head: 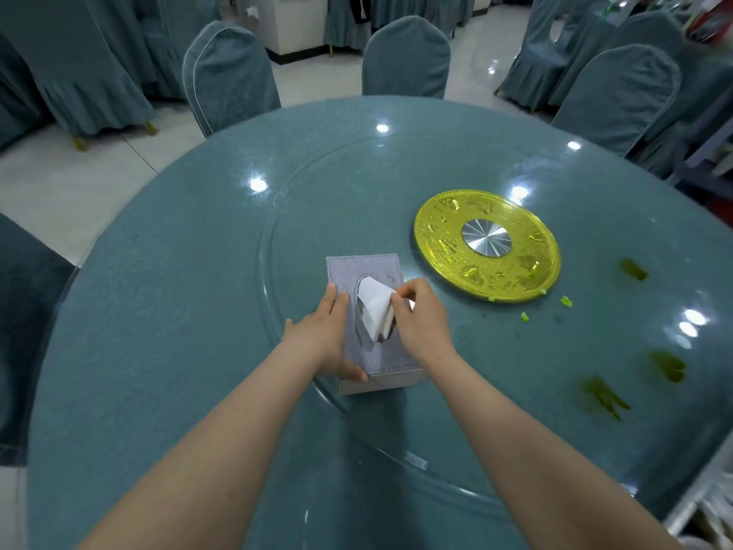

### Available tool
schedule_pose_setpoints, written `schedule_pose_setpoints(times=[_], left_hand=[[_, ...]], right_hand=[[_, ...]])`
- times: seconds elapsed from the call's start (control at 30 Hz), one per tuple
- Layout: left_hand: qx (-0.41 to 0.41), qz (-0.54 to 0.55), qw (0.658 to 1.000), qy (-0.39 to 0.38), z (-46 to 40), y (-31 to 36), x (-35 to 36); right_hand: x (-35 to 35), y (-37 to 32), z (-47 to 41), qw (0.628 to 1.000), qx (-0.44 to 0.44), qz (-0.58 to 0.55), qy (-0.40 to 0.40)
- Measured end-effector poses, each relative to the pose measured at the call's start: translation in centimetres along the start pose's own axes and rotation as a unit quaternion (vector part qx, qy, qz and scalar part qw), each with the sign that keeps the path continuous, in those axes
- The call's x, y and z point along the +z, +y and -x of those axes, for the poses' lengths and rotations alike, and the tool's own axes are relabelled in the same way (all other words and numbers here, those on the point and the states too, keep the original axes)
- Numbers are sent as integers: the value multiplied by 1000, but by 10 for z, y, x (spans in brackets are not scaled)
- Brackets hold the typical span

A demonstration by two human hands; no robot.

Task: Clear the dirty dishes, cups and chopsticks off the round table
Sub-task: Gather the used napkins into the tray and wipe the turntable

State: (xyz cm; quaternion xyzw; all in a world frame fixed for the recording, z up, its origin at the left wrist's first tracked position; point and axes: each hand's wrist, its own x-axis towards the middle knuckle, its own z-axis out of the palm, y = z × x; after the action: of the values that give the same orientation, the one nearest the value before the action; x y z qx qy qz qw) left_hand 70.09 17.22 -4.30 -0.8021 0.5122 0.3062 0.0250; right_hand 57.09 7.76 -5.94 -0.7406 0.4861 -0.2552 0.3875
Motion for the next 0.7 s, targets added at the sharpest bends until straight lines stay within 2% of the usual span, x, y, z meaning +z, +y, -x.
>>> schedule_pose_setpoints(times=[0.1, 0.23, 0.3, 0.53, 0.7], left_hand=[[0, -1, 1000, 0, 0, 0, 0], [-3, 4, 1000, 0, -1, 0, 0], [-2, 6, 1000, 3, 0, 0, 1], [-1, 10, 1000, 6, 1, 1, 1], [0, 7, 1000, 7, 0, 1, 1]], right_hand=[[-4, -7, 0, 999, -17, -4, 30], [-5, -17, 10, 988, -112, 45, 99], [-4, -22, 16, 984, -130, 74, 92], [-5, -29, 15, 970, -128, 206, -7], [-20, -27, 14, 976, -102, 188, 28]])
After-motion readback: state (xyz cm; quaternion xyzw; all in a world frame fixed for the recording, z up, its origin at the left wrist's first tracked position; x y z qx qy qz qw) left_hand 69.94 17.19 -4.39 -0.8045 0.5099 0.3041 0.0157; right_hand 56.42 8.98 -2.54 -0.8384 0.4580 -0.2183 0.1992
